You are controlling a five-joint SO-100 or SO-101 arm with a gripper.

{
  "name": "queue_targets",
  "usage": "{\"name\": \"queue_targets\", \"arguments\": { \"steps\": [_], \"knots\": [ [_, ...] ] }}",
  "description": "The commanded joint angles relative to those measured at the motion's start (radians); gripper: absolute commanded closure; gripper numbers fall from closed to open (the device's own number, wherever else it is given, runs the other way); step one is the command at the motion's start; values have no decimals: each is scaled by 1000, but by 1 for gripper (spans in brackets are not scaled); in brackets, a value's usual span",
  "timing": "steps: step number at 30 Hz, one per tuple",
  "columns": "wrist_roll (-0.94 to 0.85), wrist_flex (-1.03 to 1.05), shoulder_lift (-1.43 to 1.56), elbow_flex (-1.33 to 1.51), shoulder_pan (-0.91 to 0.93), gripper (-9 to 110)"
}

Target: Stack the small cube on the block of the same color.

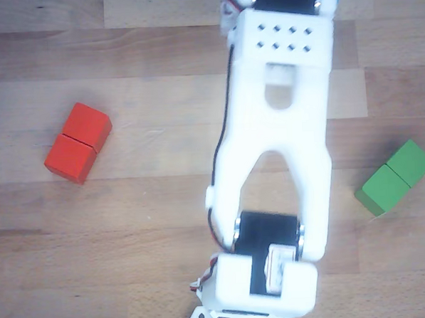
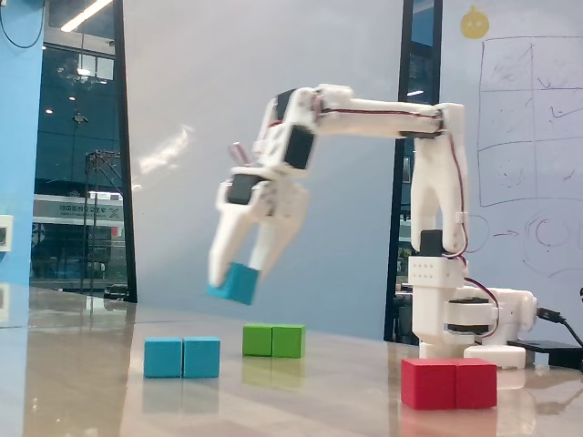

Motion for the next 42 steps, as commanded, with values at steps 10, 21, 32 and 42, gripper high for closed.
{"name": "queue_targets", "arguments": {
  "steps": [10,21,32,42],
  "knots": [
    [-9,3,-249,-385,115,98],
    [-9,6,-265,-383,115,98],
    [-8,20,-299,-353,114,98],
    [-8,20,-308,-342,104,98]
  ]
}}
